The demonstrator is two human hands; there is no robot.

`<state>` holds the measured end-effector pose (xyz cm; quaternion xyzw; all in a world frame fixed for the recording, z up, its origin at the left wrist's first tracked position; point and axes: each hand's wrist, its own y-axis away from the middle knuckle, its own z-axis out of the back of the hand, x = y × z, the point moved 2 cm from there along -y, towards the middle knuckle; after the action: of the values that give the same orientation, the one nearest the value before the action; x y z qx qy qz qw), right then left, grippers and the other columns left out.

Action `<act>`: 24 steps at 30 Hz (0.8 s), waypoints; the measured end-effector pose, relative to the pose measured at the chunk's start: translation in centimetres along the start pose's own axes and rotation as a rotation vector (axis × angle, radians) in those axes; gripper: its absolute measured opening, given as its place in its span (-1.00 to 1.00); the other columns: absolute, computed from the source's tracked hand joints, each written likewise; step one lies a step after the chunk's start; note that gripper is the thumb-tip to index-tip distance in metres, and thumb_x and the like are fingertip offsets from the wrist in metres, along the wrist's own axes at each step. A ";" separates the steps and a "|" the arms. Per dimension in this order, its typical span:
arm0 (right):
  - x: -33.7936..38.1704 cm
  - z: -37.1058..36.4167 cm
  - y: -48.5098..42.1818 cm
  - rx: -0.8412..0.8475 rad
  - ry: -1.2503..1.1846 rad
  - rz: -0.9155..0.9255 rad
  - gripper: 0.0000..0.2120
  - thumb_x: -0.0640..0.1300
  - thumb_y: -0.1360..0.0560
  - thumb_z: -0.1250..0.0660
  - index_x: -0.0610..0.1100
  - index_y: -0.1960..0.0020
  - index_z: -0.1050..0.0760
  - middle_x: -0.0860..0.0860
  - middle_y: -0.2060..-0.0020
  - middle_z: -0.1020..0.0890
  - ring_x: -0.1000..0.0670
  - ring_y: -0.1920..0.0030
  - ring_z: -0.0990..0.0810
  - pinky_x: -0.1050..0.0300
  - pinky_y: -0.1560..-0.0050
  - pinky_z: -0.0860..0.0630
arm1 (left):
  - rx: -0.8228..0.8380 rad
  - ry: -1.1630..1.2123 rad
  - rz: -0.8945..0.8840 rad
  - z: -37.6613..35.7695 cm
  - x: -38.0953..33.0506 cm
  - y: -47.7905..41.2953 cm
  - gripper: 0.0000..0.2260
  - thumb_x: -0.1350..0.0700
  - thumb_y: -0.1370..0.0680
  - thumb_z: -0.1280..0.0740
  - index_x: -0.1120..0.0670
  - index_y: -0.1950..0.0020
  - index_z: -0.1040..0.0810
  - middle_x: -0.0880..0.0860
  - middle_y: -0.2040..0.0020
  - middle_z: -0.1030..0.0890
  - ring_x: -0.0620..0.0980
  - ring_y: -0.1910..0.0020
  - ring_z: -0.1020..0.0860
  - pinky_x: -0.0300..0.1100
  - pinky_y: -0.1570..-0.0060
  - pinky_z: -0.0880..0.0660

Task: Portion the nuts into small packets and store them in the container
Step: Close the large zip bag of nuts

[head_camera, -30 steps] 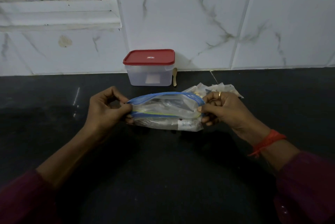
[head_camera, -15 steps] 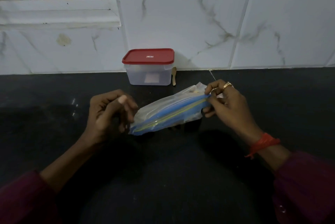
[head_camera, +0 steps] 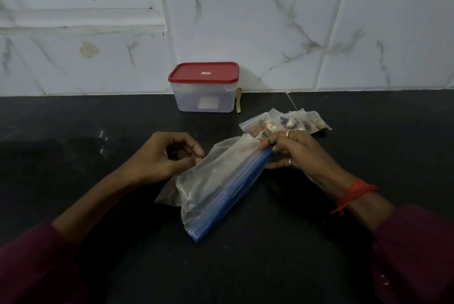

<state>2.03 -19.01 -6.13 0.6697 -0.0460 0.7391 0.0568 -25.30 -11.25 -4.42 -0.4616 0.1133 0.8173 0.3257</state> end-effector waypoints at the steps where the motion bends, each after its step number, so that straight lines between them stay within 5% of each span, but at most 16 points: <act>1: -0.1 0.0 0.0 0.011 -0.013 -0.016 -0.73 -0.35 -0.58 -0.20 -0.24 0.15 -0.65 -0.17 -0.01 -0.63 -0.08 0.03 -0.65 0.12 0.18 -0.65 | 0.035 0.041 0.008 0.1 -0.2 0.1 -0.86 0.23 -0.47 -0.46 0.12 -0.02 -0.65 0.10 0.10 -0.71 0.02 0.12 -0.69 -0.03 0.03 -0.65; 4: -0.5 -0.2 0.1 -0.005 0.048 -0.004 -0.85 -0.21 -0.59 -0.34 -0.19 0.10 -0.65 -0.10 -0.01 -0.65 -0.02 -0.01 -0.67 0.15 0.16 -0.65 | 0.034 0.142 0.060 0.1 -0.7 0.1 -0.75 0.07 -0.48 -0.40 0.17 -0.08 -0.61 0.20 0.29 -0.67 0.10 0.42 -0.57 -0.15 0.39 -0.56; 6: -0.8 -0.3 -0.1 -0.014 0.149 0.038 -0.92 -0.19 -0.57 -0.38 -0.14 0.07 -0.64 -0.04 -0.02 -0.65 0.05 0.04 -0.67 0.18 0.16 -0.64 | -0.052 0.104 0.077 -0.2 -0.6 -0.3 -0.80 0.05 -0.53 -0.37 0.15 -0.07 -0.61 0.20 0.32 -0.65 0.10 0.47 -0.52 -0.16 0.44 -0.51; 10: -0.8 -0.3 -0.2 -0.022 0.314 0.099 -0.91 -0.22 -0.56 -0.39 -0.04 0.02 -0.60 0.01 -0.09 -0.63 -0.02 0.18 -0.69 0.15 0.16 -0.63 | -0.109 -0.071 0.029 -1.1 0.1 -2.6 -0.86 0.14 -0.61 -0.34 0.03 -0.14 -0.64 0.02 0.06 -0.70 -0.07 0.21 -0.66 -0.17 0.15 -0.62; 15: -0.4 -0.3 -0.1 -0.058 0.343 0.233 -0.71 -0.35 -0.54 -0.34 0.06 0.03 -0.58 0.03 -0.06 -0.65 -0.13 0.08 -0.66 0.15 0.18 -0.60 | 0.143 -0.194 -0.027 -2.4 0.3 -7.2 -0.63 0.32 -0.63 -0.25 0.00 -0.37 -0.54 -0.05 -0.30 -0.59 -0.15 -0.27 -0.55 -0.11 -0.32 -0.50; 20: -0.6 0.2 -0.5 -0.093 0.300 0.266 -0.62 -0.43 -0.52 -0.29 0.08 0.07 -0.56 0.18 0.00 -0.66 -0.27 0.03 -0.58 0.28 0.20 -0.49 | 0.272 -0.081 -0.097 -3.0 -0.3 -8.4 -0.75 0.36 -0.62 -0.27 0.11 -0.18 -0.62 0.04 -0.18 -0.66 -0.07 -0.20 -0.61 -0.11 -0.28 -0.52; 24: -0.8 0.3 -0.6 -0.117 0.333 0.284 -0.63 -0.40 -0.51 -0.31 0.10 0.07 -0.57 0.21 -0.02 -0.66 -0.21 0.00 -0.63 0.10 0.01 -0.58 | 0.257 -0.007 -0.043 -2.1 0.4 -8.4 -0.79 0.35 -0.61 -0.30 0.13 -0.14 -0.62 0.03 -0.10 -0.69 -0.05 -0.16 -0.64 -0.04 -0.30 -0.52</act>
<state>2.52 -18.48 -6.93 0.5207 -0.1724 0.8361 -0.0024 -18.68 -5.74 -4.89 -0.4156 0.2063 0.7905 0.3999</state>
